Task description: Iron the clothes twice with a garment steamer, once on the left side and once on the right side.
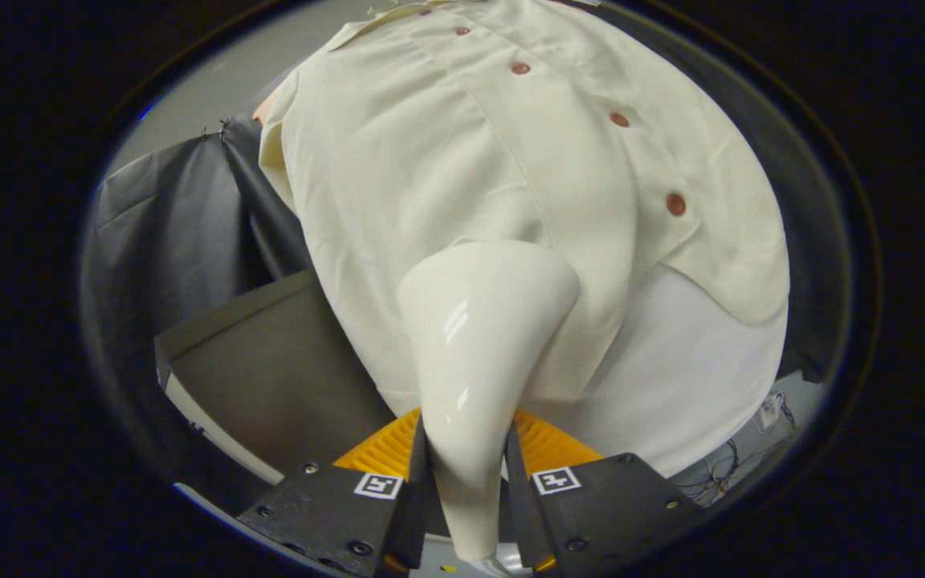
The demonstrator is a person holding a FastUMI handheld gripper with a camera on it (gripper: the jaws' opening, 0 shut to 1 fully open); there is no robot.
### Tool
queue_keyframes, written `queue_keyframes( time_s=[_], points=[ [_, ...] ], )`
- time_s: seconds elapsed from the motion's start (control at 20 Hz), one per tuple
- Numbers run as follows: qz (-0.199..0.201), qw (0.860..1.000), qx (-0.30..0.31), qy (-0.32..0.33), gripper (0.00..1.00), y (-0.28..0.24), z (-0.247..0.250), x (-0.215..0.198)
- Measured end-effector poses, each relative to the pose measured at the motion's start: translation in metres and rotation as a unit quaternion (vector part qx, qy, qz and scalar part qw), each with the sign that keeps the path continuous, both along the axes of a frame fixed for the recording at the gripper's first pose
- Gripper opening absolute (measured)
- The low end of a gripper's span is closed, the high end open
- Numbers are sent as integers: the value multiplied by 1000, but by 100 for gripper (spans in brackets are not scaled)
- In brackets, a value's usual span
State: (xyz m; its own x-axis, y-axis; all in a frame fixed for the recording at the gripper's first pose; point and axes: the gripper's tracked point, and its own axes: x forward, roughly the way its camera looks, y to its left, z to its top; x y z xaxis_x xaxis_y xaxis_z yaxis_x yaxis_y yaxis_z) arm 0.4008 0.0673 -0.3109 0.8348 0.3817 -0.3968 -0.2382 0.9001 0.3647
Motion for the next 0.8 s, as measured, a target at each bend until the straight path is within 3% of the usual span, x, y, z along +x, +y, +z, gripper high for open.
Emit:
queue_keyframes(
  time_s=[0.4, 0.8],
  points=[
    [4, 999, -16, 36, 45, 17, -39, -10],
    [25, 998, -62, -17, 45, 9, 19, -6]
  ],
)
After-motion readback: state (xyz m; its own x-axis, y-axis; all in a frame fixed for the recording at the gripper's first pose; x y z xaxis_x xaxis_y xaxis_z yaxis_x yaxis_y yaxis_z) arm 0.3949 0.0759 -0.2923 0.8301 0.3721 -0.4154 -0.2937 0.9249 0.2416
